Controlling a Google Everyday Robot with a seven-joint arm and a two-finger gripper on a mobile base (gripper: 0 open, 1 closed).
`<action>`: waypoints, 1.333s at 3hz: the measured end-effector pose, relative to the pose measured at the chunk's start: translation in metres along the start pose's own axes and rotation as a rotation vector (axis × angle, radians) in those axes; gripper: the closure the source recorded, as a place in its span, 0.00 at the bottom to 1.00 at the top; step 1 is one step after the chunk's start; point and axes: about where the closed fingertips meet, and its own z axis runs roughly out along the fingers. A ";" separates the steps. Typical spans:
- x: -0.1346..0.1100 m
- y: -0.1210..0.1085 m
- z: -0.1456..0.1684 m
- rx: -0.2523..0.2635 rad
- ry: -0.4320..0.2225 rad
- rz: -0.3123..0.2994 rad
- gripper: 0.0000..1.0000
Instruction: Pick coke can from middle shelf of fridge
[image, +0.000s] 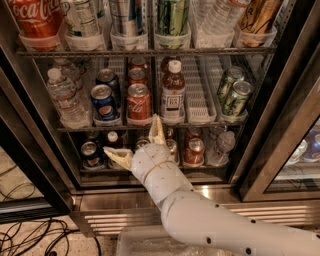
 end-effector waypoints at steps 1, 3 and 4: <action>0.000 -0.006 0.003 0.066 -0.019 0.001 0.27; 0.001 -0.018 0.010 0.157 -0.032 0.001 0.39; 0.002 -0.022 0.015 0.185 -0.034 0.002 0.38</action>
Offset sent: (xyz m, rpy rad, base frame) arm 0.0182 -0.0141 0.0044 0.0390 -0.0832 -0.1578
